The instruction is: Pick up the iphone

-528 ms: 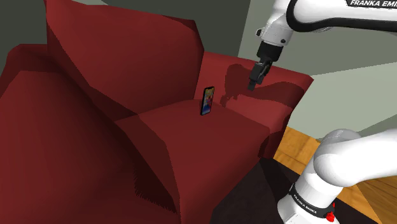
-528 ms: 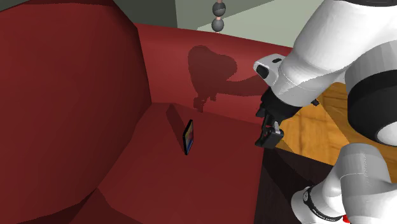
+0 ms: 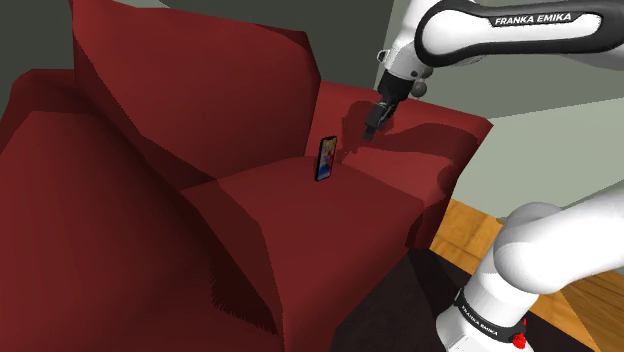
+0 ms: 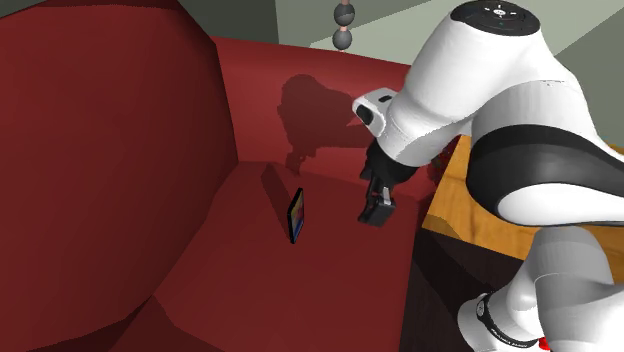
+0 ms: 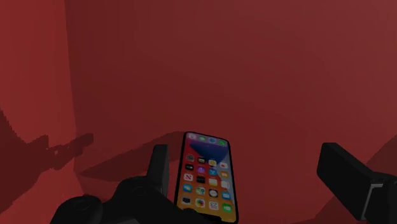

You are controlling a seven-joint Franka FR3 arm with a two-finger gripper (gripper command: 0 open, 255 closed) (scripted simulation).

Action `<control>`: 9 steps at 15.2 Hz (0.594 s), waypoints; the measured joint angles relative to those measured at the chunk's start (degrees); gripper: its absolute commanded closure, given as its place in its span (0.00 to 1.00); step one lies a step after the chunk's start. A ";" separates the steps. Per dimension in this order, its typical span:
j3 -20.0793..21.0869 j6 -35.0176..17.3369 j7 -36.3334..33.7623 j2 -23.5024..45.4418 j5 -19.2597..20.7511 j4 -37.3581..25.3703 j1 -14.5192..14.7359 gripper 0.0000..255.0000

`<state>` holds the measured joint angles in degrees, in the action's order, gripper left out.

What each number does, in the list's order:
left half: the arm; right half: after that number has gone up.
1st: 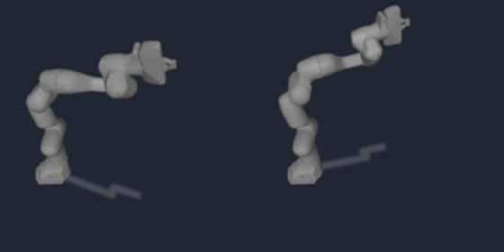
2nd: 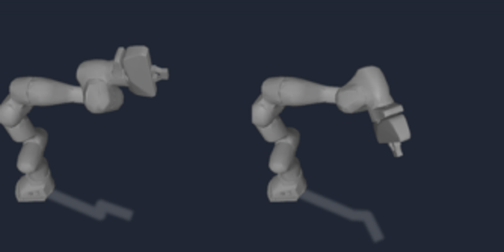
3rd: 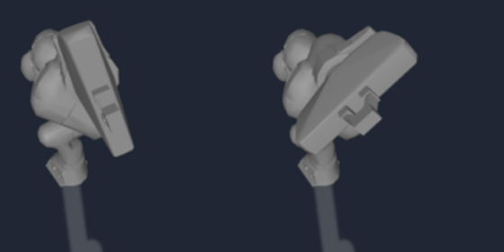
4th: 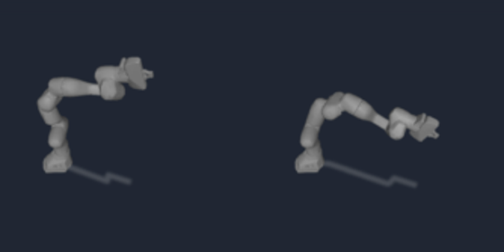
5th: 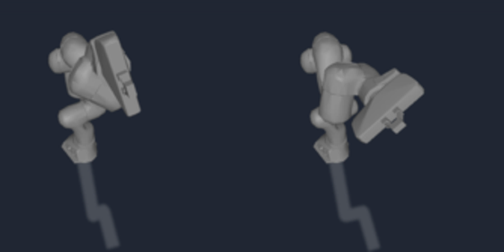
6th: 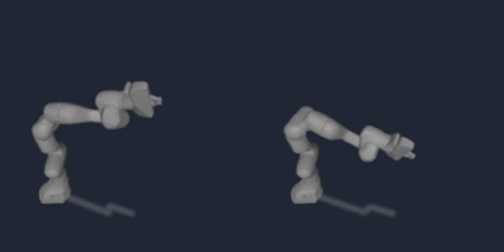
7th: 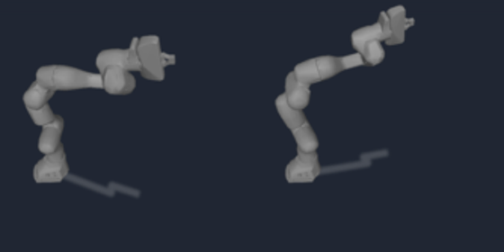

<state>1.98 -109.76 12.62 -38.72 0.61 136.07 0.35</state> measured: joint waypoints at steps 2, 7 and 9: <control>-0.24 -4.28 1.27 4.32 0.10 -1.72 0.33 0.00; -1.11 -13.41 4.84 12.31 0.01 -4.83 1.22 0.00; -1.04 -16.87 5.87 16.04 -0.16 -6.80 1.75 0.00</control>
<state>0.94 -126.63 18.48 -22.67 0.45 129.27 2.10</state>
